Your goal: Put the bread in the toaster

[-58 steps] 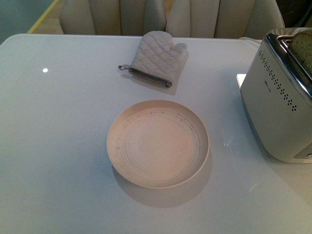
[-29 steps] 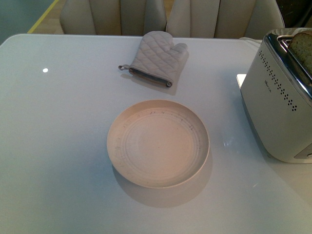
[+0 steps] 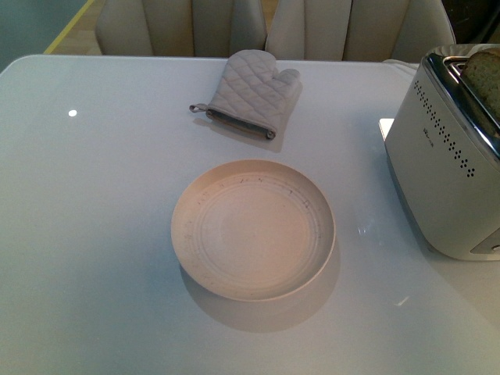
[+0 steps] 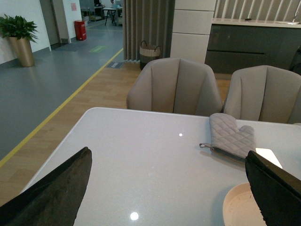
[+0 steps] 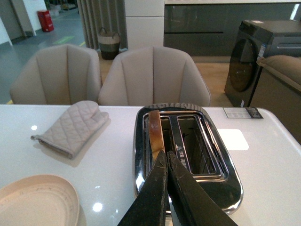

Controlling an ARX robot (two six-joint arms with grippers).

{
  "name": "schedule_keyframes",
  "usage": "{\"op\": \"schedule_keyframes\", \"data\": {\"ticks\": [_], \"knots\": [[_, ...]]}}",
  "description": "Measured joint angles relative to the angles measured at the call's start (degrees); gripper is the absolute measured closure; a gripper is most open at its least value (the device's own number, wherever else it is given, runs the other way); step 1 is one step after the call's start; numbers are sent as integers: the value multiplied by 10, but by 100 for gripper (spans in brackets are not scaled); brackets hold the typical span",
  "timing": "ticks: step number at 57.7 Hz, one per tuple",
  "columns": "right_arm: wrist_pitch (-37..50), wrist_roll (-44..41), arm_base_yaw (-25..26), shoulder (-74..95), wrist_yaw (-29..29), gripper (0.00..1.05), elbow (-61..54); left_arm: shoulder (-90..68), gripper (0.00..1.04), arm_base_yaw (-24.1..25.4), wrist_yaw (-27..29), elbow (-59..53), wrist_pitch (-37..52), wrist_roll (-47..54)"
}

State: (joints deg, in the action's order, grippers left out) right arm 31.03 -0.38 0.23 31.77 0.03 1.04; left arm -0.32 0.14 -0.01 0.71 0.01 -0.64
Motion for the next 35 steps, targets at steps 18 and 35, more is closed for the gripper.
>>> {"op": "schedule_keyframes", "data": {"ticks": [18,35], "knots": [[-91,0,0,-98,0,103,0,0,7,0,0,0,0,0],[-160,0,0,-168,0,103,0,0,7,0,0,0,0,0]]}}
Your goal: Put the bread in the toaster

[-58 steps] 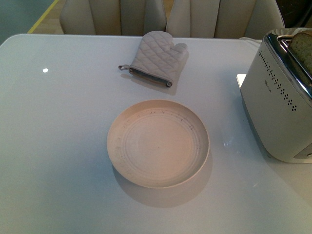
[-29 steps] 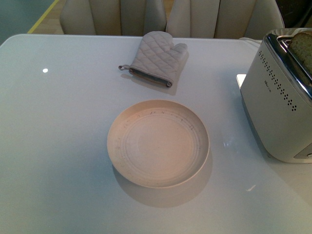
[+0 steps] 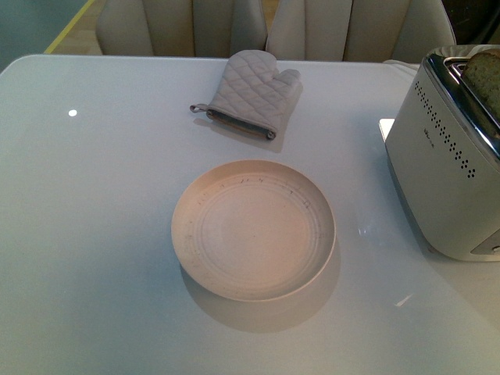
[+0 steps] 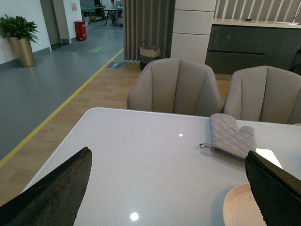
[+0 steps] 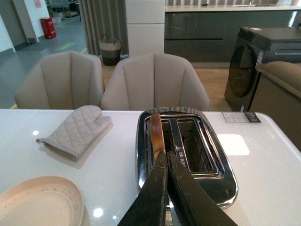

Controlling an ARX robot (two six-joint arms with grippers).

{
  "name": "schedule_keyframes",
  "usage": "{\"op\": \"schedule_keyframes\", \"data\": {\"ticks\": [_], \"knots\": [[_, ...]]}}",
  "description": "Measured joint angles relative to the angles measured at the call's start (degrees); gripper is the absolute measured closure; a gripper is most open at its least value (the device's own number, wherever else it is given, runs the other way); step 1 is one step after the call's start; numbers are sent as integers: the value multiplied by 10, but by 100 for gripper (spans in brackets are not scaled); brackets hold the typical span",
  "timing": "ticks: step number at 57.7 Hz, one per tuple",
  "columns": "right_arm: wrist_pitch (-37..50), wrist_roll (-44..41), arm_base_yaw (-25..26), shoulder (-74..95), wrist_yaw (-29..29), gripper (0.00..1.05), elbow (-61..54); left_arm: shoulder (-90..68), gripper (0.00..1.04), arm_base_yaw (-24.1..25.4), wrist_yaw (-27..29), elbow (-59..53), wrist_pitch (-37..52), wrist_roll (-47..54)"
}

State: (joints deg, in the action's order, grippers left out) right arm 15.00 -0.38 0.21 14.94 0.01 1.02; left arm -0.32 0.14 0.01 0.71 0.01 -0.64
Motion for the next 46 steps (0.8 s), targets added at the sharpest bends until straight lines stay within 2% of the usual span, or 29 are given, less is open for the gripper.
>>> {"op": "schedule_keyframes", "data": {"ticks": [18,24,37,39,46], "knots": [[-48,0,0,-48,0,103,0,0,7,0,0,0,0,0],[-139,0,0,-122,0,103,0,0,7,0,0,0,0,0],[-148,0,-1,-145,0,103,0,0,7,0,0,0,0,0],[-148,0,-1,-145,0,99,0,0,7,0,0,0,0,0],[-148,0,-1,-146,0,74,0,0,7,0,0,0,0,0]]}}
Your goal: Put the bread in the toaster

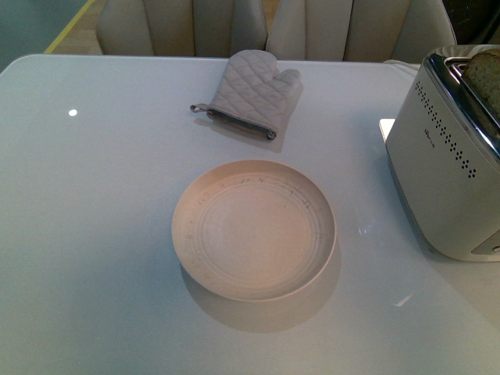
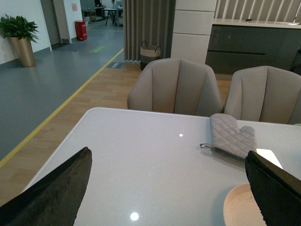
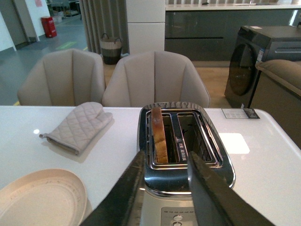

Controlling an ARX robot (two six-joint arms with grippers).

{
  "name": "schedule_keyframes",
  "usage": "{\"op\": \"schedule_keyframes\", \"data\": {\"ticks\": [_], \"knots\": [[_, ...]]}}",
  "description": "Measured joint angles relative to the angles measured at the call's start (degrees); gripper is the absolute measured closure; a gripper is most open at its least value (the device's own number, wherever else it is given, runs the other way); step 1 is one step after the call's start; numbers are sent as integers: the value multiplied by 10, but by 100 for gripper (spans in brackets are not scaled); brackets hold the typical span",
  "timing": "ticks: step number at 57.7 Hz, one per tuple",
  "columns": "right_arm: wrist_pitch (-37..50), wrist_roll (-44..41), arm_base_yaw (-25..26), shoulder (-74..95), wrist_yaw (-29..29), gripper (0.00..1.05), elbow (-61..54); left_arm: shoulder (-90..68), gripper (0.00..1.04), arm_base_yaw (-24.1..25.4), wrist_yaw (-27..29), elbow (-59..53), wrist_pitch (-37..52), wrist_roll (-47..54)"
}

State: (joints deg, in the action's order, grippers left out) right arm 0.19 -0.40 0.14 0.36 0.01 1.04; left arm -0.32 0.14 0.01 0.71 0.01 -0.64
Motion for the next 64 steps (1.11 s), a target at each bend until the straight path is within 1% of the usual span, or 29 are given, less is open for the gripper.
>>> {"op": "schedule_keyframes", "data": {"ticks": [5,6,14,15,18,22,26,64], "knots": [[0,0,0,0,0,58,0,0,7,0,0,0,0,0],[0,0,0,0,0,57,0,0,7,0,0,0,0,0],[0,0,0,0,0,30,0,0,7,0,0,0,0,0],[0,0,0,0,0,29,0,0,7,0,0,0,0,0],[0,0,0,0,0,18,0,0,7,0,0,0,0,0],[0,0,0,0,0,8,0,0,7,0,0,0,0,0],[0,1,0,0,0,9,0,0,7,0,0,0,0,0],[0,1,0,0,0,9,0,0,7,0,0,0,0,0]]}}
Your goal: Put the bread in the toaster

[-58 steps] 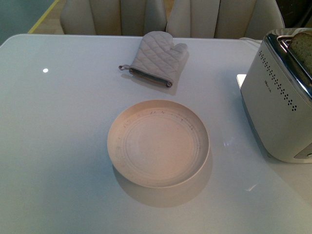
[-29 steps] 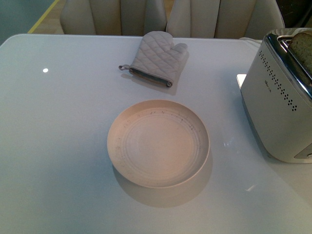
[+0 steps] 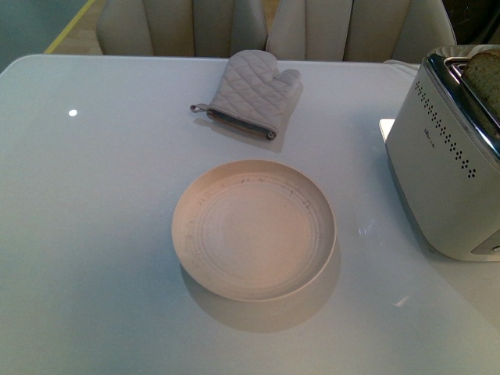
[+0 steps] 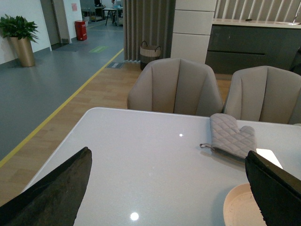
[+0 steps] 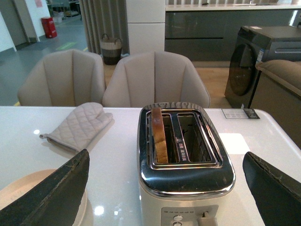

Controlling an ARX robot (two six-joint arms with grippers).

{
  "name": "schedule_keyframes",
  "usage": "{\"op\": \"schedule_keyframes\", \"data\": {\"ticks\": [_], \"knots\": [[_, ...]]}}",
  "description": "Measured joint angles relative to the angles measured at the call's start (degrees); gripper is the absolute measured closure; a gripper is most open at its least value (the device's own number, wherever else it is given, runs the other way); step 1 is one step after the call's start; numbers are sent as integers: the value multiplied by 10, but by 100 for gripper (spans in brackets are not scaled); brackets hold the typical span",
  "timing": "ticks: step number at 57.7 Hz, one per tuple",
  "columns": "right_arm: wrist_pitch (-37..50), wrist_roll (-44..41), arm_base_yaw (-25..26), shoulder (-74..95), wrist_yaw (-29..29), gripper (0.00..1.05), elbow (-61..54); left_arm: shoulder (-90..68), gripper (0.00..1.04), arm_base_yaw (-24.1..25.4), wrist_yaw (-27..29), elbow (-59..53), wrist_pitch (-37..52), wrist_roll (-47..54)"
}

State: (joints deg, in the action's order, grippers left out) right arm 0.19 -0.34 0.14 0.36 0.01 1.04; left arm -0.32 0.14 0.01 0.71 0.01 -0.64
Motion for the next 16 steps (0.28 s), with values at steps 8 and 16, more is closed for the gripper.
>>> {"op": "schedule_keyframes", "data": {"ticks": [8,16], "knots": [[0,0,0,0,0,9,0,0,7,0,0,0,0,0],[0,0,0,0,0,9,0,0,7,0,0,0,0,0]]}}
